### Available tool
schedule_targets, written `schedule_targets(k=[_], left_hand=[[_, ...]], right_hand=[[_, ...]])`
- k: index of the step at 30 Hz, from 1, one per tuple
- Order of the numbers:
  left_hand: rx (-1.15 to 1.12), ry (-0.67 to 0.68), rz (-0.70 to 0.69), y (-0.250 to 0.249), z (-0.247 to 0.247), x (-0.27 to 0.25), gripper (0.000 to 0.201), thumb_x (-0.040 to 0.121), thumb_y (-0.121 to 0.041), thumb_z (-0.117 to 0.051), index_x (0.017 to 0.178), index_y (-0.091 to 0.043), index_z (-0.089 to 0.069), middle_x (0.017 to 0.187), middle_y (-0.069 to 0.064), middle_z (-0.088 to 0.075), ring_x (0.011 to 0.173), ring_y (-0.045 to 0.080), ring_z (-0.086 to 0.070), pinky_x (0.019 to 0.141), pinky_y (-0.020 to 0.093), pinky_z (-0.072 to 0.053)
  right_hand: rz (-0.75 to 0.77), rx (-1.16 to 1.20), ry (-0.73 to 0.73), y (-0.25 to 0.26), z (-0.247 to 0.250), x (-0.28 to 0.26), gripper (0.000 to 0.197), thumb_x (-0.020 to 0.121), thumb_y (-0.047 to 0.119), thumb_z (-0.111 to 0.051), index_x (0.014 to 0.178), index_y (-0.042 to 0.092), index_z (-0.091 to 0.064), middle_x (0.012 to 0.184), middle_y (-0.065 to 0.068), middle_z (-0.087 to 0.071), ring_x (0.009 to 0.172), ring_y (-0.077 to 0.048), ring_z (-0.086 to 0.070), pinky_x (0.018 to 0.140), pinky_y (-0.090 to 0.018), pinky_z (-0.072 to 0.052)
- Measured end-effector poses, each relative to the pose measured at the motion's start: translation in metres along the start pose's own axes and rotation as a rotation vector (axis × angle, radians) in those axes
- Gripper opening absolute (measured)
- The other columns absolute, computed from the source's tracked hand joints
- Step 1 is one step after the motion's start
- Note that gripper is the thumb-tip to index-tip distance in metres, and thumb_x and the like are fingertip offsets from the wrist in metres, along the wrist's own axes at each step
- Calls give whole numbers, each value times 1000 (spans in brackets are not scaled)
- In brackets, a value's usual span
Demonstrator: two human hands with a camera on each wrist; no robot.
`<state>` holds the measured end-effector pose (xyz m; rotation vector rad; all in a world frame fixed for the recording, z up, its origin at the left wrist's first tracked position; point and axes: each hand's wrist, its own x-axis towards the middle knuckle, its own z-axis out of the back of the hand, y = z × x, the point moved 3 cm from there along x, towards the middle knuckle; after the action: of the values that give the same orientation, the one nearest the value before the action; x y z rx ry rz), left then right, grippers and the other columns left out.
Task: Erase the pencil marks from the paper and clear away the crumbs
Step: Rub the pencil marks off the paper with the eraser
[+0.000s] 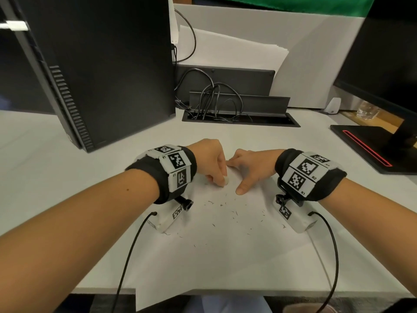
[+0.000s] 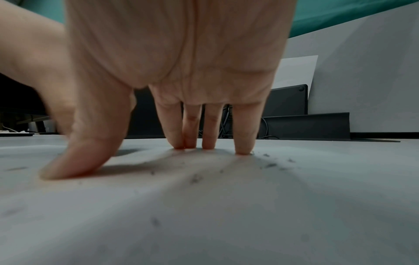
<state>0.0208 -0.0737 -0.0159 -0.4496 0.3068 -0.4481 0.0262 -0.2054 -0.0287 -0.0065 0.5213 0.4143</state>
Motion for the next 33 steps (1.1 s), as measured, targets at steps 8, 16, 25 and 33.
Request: schedule_targets(k=[8,16,25,33], left_hand=[[-206,-146,83,23,29,-20,16,75,-18,-78,88,-10,-74,71,1,-71,58,5,-64,65,16,-56],[-359,-203,31,24,31,-33,22,75,-11,-77,96,-12,-71,79,-6,-67,67,2,-62,58,3,-49],[-682,-110,-42,8,20,-36,7,77,-6,-73,82,-9,-68,65,-1,-71,62,5,-69,62,11,-54],[-648,29,-88,8,23,-42,9,82,-2,-66,80,-10,-71,71,4,-72,63,5,-69,64,11,-54]], right_hand=[[-6,92,-41,-1,2,-7,83,79,39,-70,146,18,-26,140,3,-31,132,-17,-31,111,-32,-26],[131,439,-421,-3,27,-36,16,92,5,-53,96,12,-66,73,0,-66,54,0,-61,69,-17,-52],[278,673,-464,24,20,-51,17,74,14,-76,84,17,-63,65,5,-69,59,-4,-64,68,-11,-49],[316,691,-349,26,19,-57,5,81,13,-68,78,9,-69,51,5,-65,42,-7,-59,63,-11,-45]])
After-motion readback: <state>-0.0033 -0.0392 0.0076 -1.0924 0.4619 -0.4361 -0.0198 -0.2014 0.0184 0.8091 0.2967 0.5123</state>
